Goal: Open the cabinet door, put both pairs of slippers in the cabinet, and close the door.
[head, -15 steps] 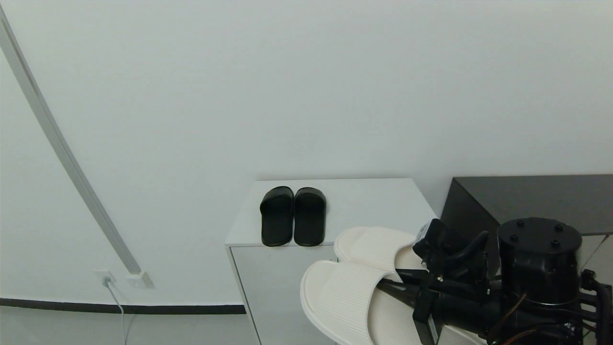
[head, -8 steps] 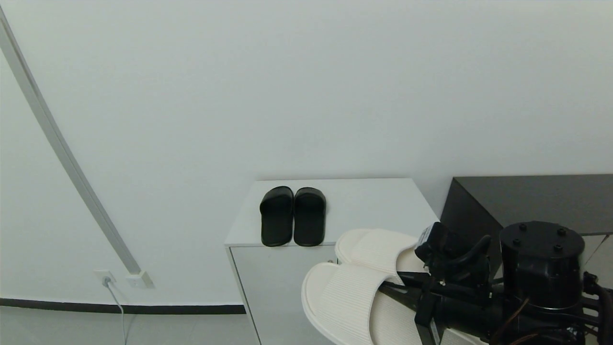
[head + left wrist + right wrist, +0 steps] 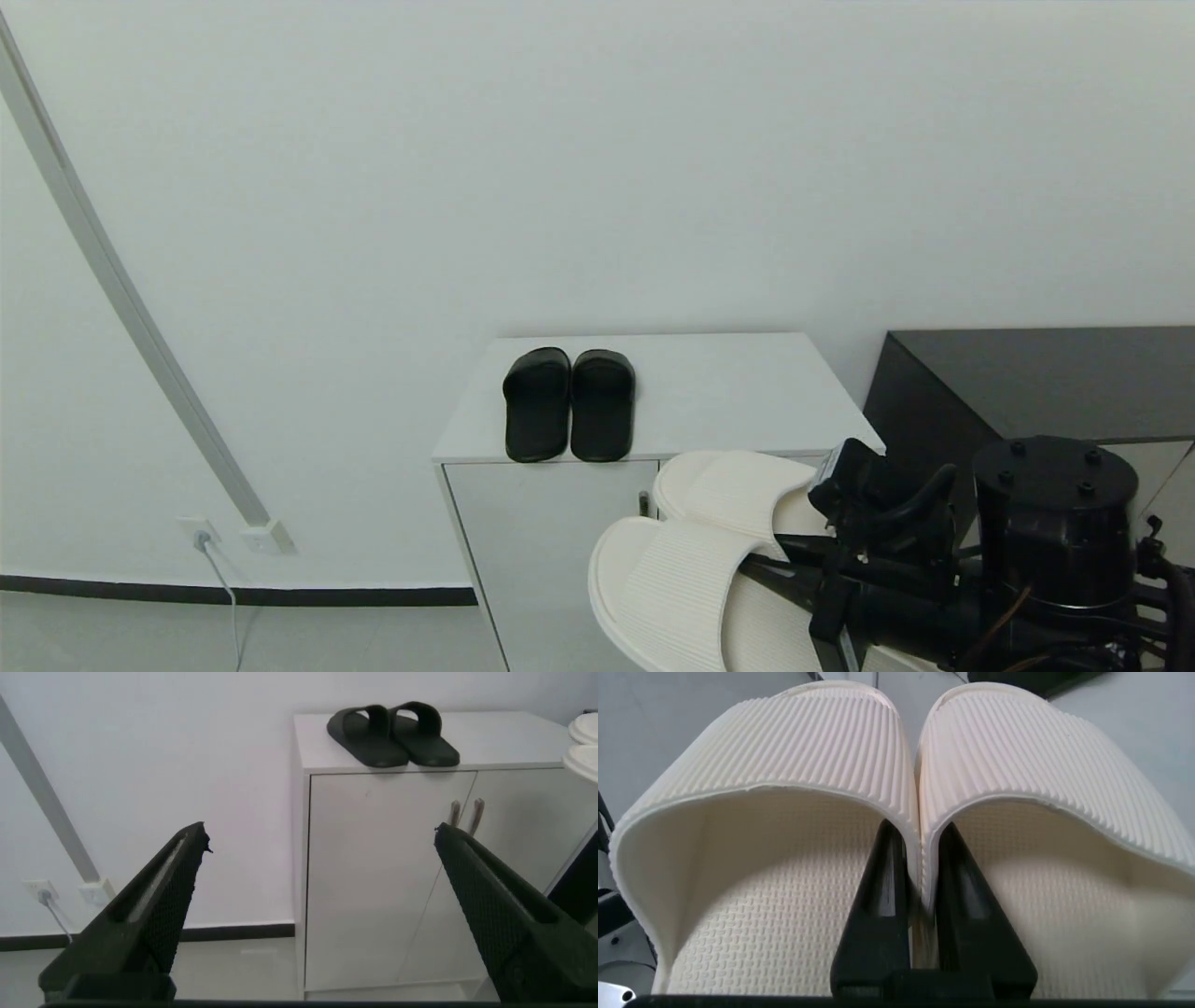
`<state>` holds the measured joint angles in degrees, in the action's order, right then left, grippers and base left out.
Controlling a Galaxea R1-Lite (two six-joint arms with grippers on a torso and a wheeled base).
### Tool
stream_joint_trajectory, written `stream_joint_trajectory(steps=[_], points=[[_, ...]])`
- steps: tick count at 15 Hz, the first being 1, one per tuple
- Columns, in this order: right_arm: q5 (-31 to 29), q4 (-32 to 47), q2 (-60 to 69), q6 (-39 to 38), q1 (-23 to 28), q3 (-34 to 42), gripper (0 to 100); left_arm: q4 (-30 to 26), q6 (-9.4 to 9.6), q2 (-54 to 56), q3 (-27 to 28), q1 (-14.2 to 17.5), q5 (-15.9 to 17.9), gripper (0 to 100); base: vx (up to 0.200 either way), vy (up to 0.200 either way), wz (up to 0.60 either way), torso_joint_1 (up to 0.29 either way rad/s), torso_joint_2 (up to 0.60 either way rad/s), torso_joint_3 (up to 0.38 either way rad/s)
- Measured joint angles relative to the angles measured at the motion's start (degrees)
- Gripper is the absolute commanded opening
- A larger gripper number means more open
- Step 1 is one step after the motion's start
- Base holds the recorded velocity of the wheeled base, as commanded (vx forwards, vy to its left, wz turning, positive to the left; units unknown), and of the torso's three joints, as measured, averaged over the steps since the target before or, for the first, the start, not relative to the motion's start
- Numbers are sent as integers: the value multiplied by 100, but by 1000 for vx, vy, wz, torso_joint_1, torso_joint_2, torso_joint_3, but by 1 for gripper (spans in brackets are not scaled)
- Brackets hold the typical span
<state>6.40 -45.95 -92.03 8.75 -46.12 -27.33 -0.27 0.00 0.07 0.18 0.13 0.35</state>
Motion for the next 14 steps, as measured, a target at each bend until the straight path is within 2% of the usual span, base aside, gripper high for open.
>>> stream_joint_trajectory(steps=[8, 14], points=[[0, 0, -26, 11, -10, 40, 0, 2, 0, 0, -2, 2, -2, 100, 0, 0, 0, -162, 377, 207], [-6, 0, -28, 28, -10, 49, 0, 5, -7, 0, -2, 2, 0, 100, 0, 0, 0, -216, 522, 301]])
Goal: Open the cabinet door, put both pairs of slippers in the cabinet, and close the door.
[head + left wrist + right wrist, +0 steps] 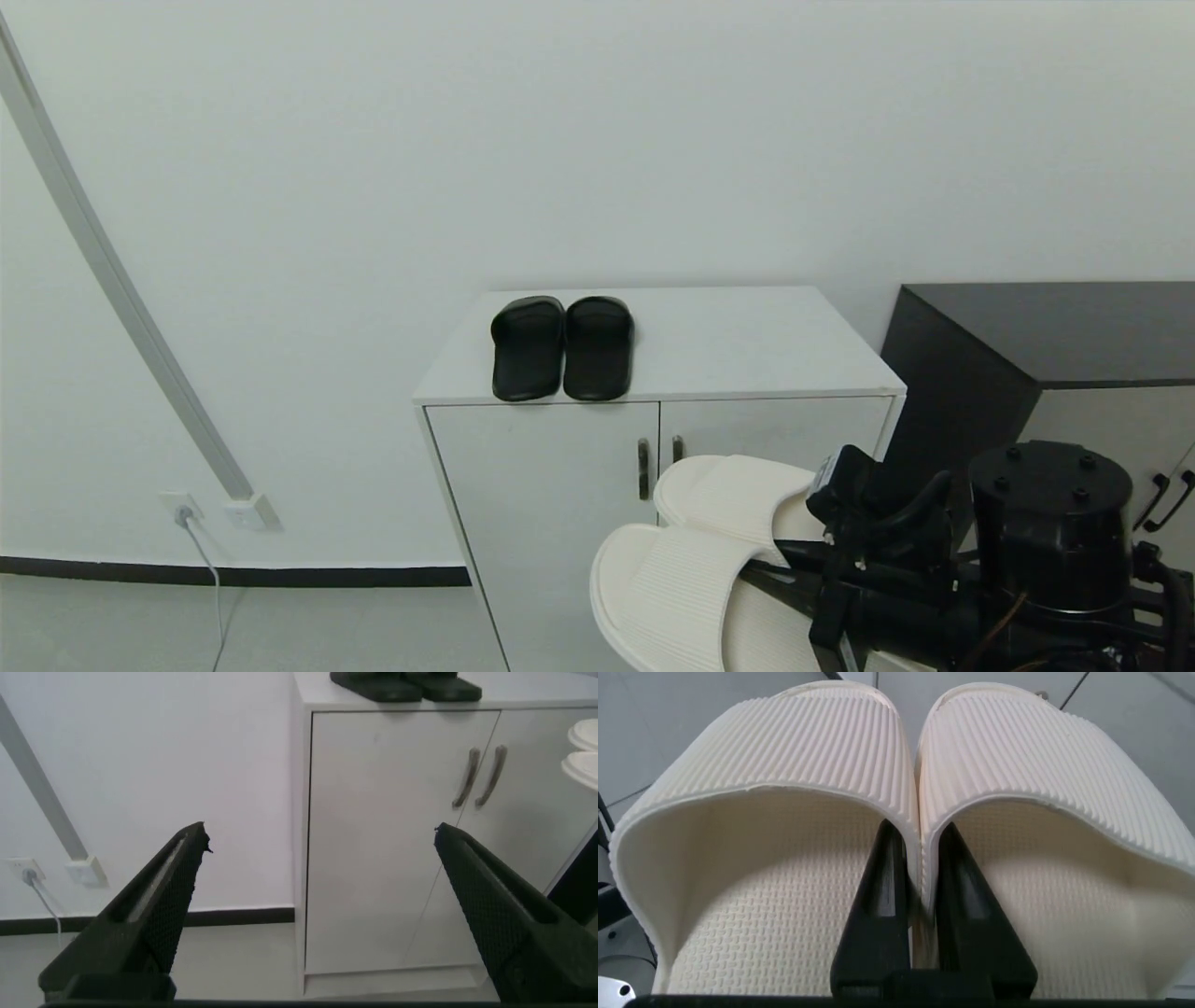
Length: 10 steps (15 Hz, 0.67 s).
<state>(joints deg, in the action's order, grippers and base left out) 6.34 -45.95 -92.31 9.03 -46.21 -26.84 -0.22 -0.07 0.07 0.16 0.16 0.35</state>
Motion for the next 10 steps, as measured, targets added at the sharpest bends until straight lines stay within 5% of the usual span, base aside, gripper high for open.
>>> stream_joint_trajectory(steps=[10], points=[[-22, -9, -77, 18, -22, 50, 0, -5, 15, 0, -5, 0, -2, 100, 0, 0, 0, -193, 516, 322]])
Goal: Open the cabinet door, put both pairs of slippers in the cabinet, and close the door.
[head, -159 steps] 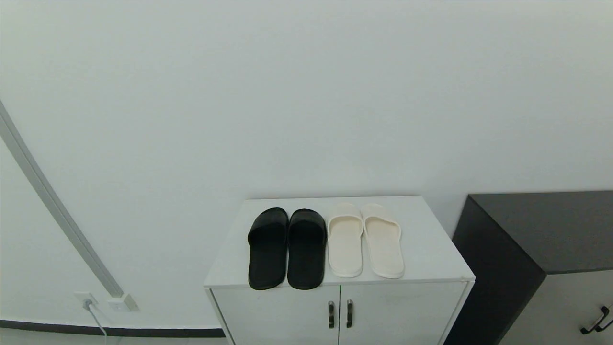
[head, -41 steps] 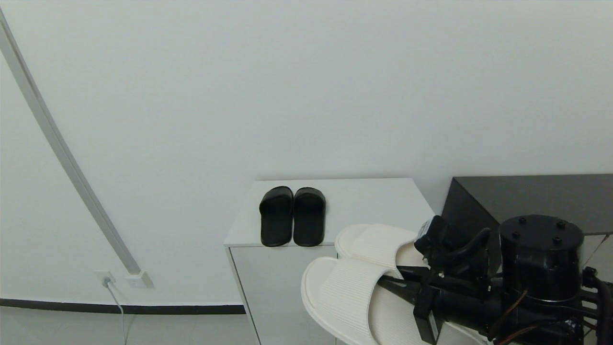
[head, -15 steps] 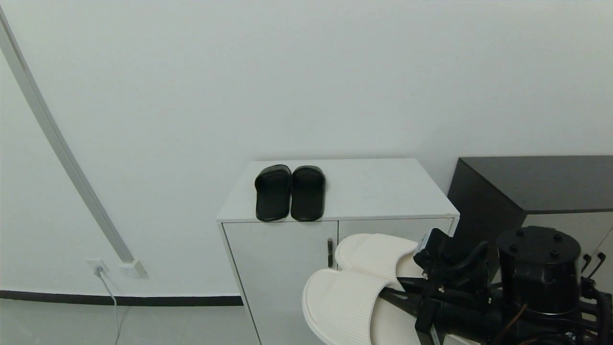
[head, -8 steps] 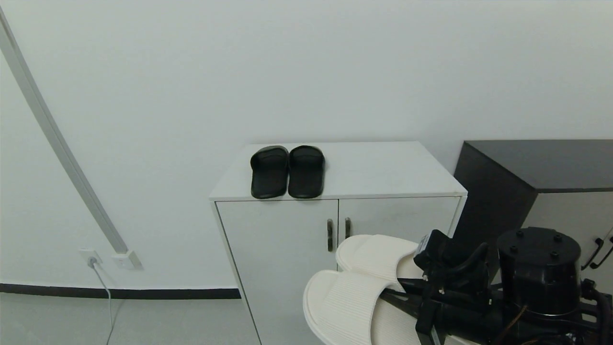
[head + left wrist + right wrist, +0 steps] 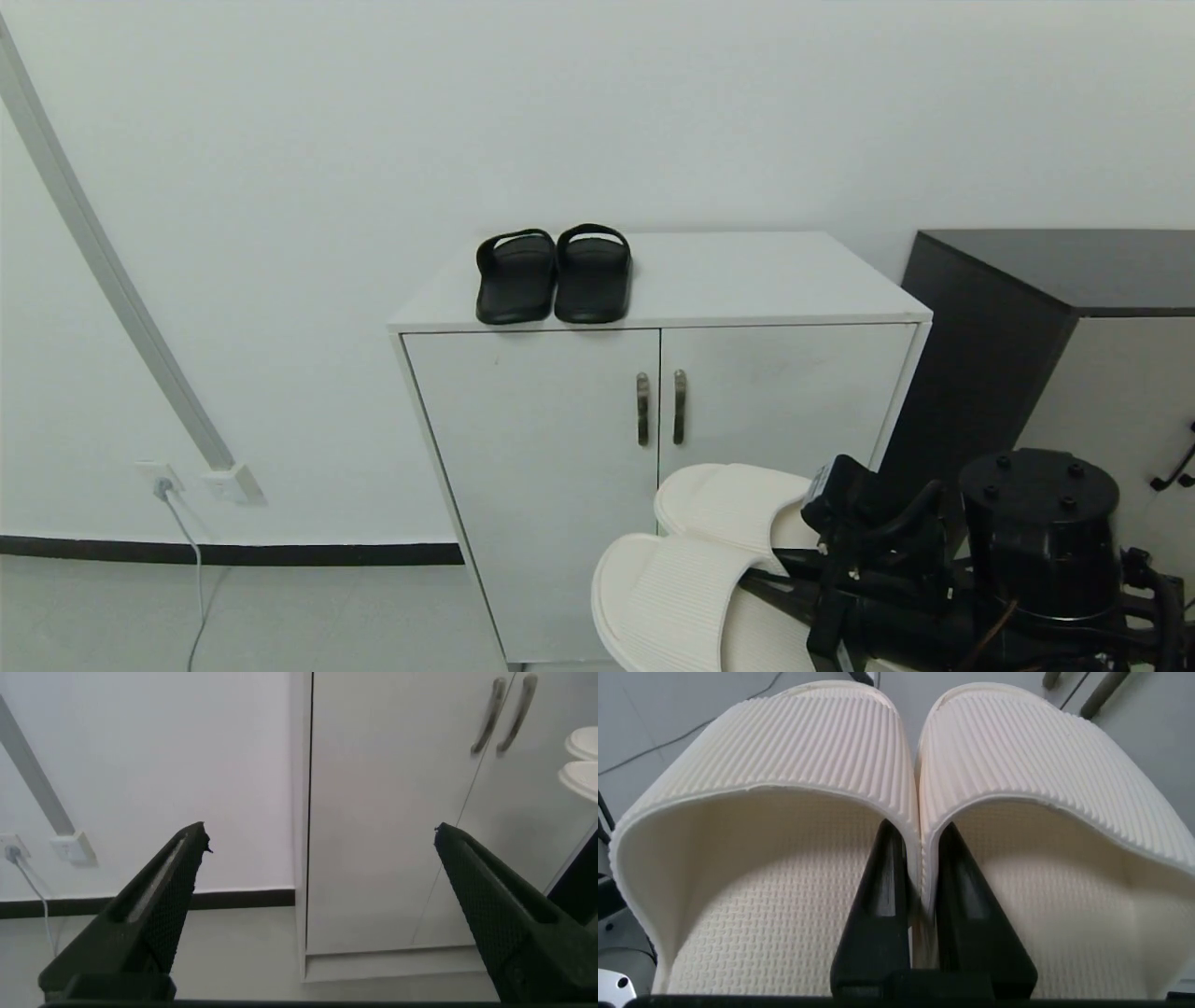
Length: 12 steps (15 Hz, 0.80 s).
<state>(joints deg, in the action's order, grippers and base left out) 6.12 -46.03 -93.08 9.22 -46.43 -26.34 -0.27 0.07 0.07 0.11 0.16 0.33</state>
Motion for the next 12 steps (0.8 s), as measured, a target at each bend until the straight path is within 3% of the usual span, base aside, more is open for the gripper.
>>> stream_joint_trajectory(steps=[12], points=[[-18, -249, -124, -7, 7, 33, 0, -20, -23, -100, 18, -45, 11, 100, 0, 0, 0, -104, 460, 354]])
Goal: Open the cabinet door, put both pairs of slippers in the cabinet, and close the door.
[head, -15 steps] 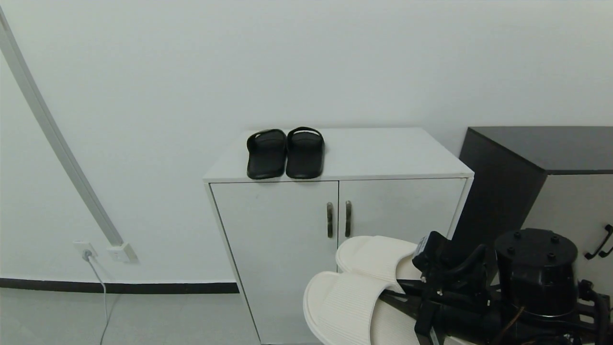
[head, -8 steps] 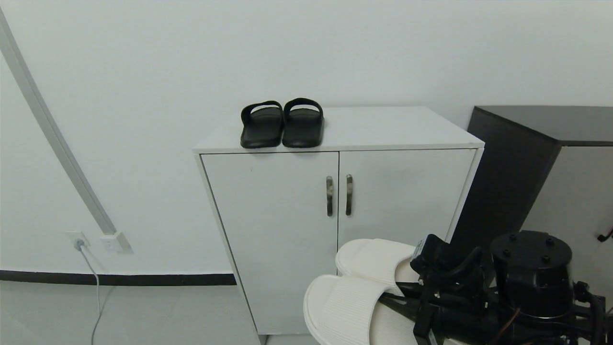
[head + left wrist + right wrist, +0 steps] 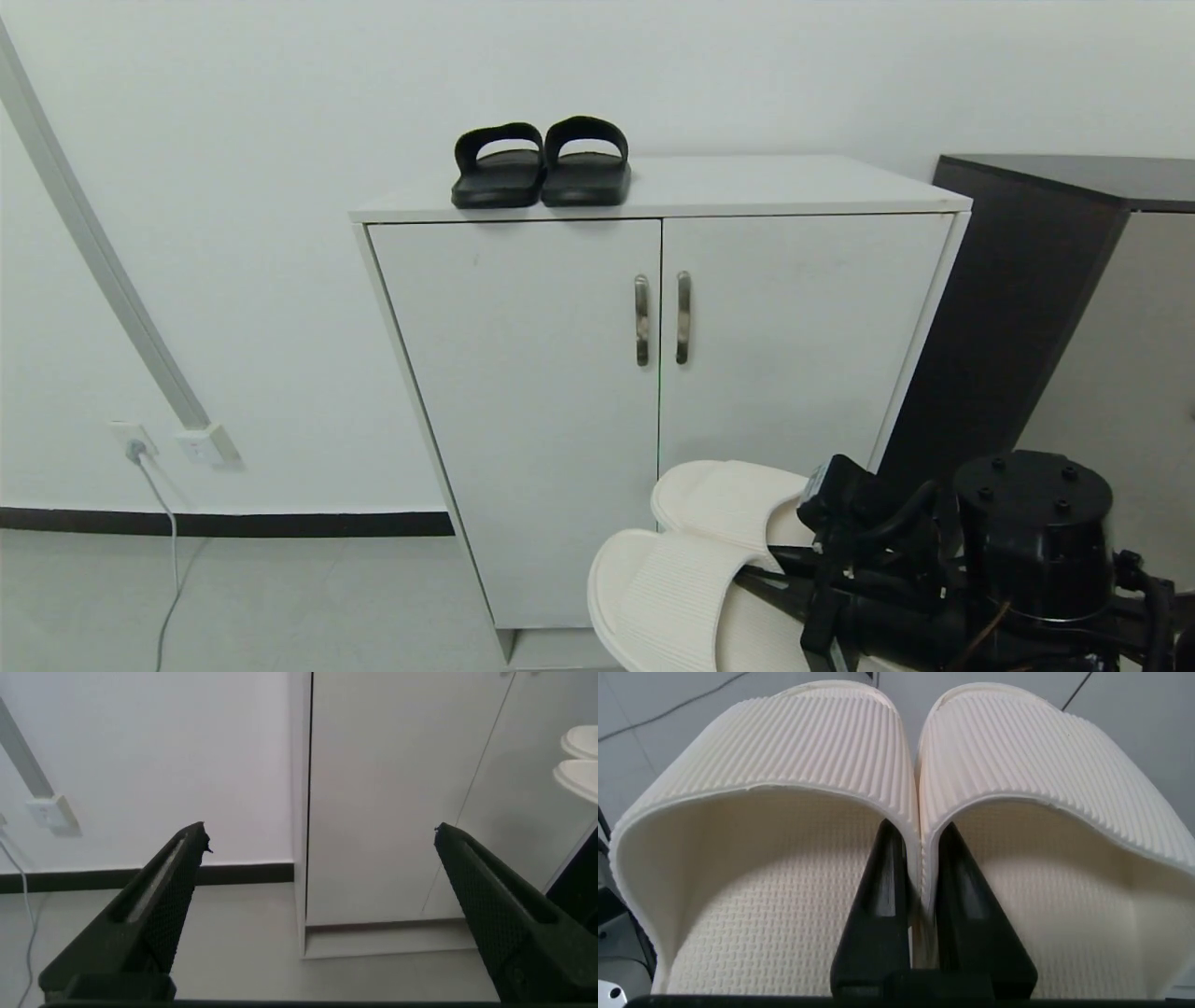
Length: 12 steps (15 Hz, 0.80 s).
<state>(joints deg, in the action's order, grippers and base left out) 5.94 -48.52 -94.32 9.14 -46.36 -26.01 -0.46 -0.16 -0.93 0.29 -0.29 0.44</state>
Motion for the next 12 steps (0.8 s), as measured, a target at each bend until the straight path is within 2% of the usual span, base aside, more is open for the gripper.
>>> stream_joint_trajectory(steps=[1, 10, 11, 12], points=[[2, 2, -28, 2, 0, 11, 0, -9, 0, -22, -2, 0, -1, 100, 0, 0, 0, -2, 266, 232], [9, -690, -121, 104, -24, 267, 0, 20, -6, 13, -5, 22, -39, 100, 0, 0, 0, 0, 0, 0], [9, -828, -116, 98, -22, 273, 0, 28, -50, -52, 59, 24, -60, 100, 0, 0, 0, 0, 0, 0], [13, -920, -113, 82, -22, 284, 0, 49, -195, -160, 223, 24, -62, 100, 0, 0, 0, 0, 0, 0]])
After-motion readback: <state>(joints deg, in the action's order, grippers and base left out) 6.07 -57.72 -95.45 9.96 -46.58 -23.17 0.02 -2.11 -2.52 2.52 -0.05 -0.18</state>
